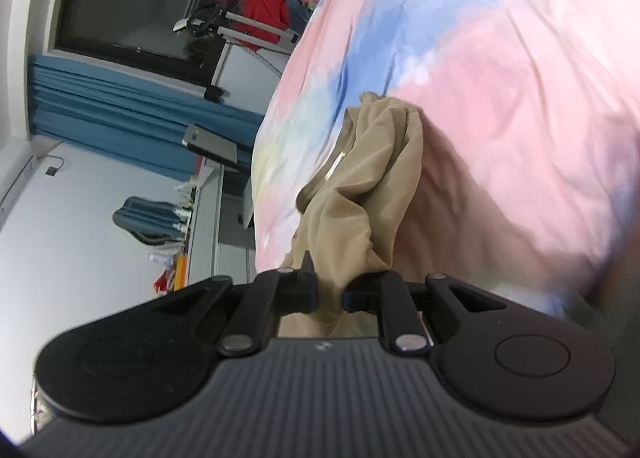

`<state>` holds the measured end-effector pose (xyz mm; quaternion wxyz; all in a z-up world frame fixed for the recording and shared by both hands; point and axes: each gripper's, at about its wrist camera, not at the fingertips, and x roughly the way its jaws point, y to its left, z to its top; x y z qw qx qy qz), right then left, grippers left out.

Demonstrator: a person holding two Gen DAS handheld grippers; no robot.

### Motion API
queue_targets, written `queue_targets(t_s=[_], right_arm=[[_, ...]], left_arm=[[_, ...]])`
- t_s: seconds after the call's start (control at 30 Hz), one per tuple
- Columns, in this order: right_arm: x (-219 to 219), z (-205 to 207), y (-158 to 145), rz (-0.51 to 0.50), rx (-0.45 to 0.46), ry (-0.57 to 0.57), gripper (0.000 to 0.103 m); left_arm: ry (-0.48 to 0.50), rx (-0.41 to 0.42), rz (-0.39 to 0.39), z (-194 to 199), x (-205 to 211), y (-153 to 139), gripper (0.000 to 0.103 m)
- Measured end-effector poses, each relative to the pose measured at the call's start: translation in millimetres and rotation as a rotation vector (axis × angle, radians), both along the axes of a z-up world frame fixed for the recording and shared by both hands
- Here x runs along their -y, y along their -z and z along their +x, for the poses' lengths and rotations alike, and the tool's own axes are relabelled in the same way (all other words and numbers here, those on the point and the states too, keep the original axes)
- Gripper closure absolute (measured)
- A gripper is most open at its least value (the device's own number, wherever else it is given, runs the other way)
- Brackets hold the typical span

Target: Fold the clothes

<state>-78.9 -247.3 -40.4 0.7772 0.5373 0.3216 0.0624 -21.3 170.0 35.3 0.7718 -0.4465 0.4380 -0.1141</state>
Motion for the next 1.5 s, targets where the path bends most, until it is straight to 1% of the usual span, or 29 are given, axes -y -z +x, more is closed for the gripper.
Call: queue_targets(t_s=[0.07,0.17,0.3,0.4,0.47,0.57,0.63,0.8,0.87,0.97,1.0,1.03,1.07,1.1,1.13,1.17,1.2,1.23,1.27,1.3,1.33,1.37,1.4,1.47,1.5], right_arm=[[0,-11,-3,0.011,-0.003,-0.001,0.088],[0,4,-9,0.016,0.002,0.020,0.088],[-1,48,-14,0.062,-0.010,0.063,0.088],[-1,87,-15,0.083,-0.019,0.090,0.088],[0,114,-12,0.094,-0.033,0.100,0.088],[4,153,6,0.088,-0.072,0.104,0.087],[6,180,18,0.083,-0.098,0.106,0.087],[10,235,73,0.075,-0.201,0.096,0.087],[11,246,82,0.064,-0.219,0.078,0.087],[12,261,95,0.047,-0.245,0.049,0.087],[13,266,99,0.041,-0.253,0.040,0.087],[12,266,99,0.030,-0.247,0.029,0.086],[12,267,98,0.018,-0.240,0.019,0.086],[11,266,96,0.006,-0.226,0.005,0.085],[10,265,93,-0.007,-0.213,-0.008,0.084],[10,262,90,-0.016,-0.191,-0.022,0.080],[9,260,87,-0.025,-0.169,-0.036,0.070],[8,258,84,-0.027,-0.139,-0.058,0.063],[8,256,81,-0.028,-0.109,-0.081,0.048],[6,254,75,-0.031,-0.069,-0.104,0.037],[3,252,69,-0.034,-0.029,-0.128,0.035],[-1,250,60,-0.068,0.016,-0.151,0.035],[-5,249,50,-0.104,0.061,-0.174,0.035],[-16,249,36,-0.243,0.132,-0.215,0.035],[-21,249,29,-0.314,0.166,-0.236,0.035]], left_arm=[[-0.020,-0.011,-0.021,4,-1,-1,0.090],[-0.053,-0.028,-0.053,12,-1,-2,0.090],[-0.117,-0.047,-0.084,59,3,-7,0.089],[-0.155,-0.068,-0.103,104,3,-8,0.088],[-0.165,-0.081,-0.104,137,6,-4,0.088],[-0.150,-0.094,-0.072,183,9,11,0.086],[-0.131,-0.107,-0.045,209,12,32,0.086],[-0.077,-0.139,0.026,270,18,86,0.083],[-0.060,-0.153,0.044,283,18,106,0.083],[-0.038,-0.143,0.061,290,21,119,0.083],[-0.031,-0.139,0.066,292,21,123,0.082],[-0.023,-0.129,0.075,293,22,122,0.080],[-0.013,-0.119,0.084,294,24,121,0.076],[0.000,-0.100,0.096,292,26,118,0.070],[0.013,-0.079,0.109,289,29,115,0.066],[0.030,-0.051,0.127,287,34,110,0.059],[0.047,-0.021,0.146,285,39,105,0.049],[0.059,0.018,0.163,280,43,99,0.044],[0.070,0.059,0.180,274,46,92,0.037],[0.081,0.101,0.196,268,49,85,0.032],[0.092,0.142,0.212,262,53,79,0.029],[0.110,0.190,0.241,257,57,72,0.024],[0.129,0.239,0.272,252,62,65,0.022],[0.140,0.310,0.337,246,71,58,0.019],[0.136,0.332,0.386,245,74,58,0.017]])
